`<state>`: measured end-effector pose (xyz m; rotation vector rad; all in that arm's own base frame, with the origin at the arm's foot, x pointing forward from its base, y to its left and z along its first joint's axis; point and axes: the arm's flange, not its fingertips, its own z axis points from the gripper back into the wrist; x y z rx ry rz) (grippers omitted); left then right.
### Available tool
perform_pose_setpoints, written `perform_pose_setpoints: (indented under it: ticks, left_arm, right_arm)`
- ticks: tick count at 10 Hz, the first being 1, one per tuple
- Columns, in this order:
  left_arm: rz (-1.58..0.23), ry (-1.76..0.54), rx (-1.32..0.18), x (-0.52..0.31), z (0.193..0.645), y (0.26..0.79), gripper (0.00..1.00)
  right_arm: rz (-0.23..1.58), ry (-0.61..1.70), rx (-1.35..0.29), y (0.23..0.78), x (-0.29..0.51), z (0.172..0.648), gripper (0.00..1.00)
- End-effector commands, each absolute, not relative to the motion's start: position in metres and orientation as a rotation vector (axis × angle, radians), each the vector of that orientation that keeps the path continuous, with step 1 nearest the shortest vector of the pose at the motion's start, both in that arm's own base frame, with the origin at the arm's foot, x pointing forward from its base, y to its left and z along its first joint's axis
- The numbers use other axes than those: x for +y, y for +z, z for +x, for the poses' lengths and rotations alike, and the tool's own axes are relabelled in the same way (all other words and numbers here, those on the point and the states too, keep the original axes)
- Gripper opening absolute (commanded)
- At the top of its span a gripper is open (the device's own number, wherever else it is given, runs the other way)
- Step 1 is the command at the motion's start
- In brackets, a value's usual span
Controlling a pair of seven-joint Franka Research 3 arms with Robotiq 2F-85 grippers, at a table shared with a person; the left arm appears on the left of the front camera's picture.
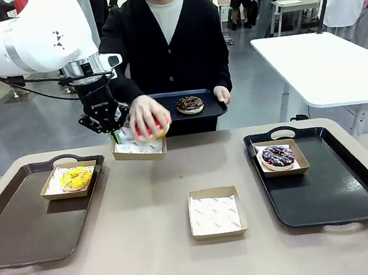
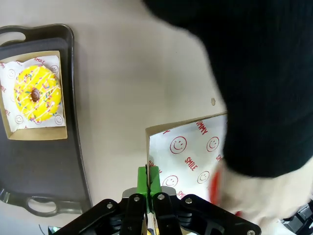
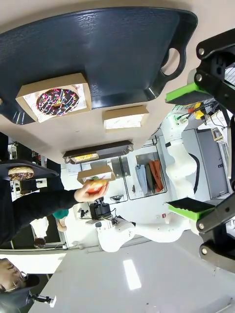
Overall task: Individually package the donuts and arrange them on the tray.
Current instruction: Place the picked Paper togo box on the Handle tray while simultaneously picking up another Paper togo box from the table with the other hand.
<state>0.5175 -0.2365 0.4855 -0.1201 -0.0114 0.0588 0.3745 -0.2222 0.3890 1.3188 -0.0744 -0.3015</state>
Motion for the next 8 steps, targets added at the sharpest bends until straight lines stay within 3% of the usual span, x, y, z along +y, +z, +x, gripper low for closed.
perform_pose_setpoints:
  ticks: [1,8]
  left_arm:
    - [-0.123,0.059,-0.017,-0.2336,0.5132,0.4869,0.00]
    - [-0.123,0.059,-0.017,-0.2336,0.5132,0.4869,0.00]
  right_arm:
    - [1.314,-0.302,-0.069,0.3896,-0.2220,0.3738,1.00]
    - [1.314,-0.302,-0.069,0.3896,-0.2220,0.3738,1.00]
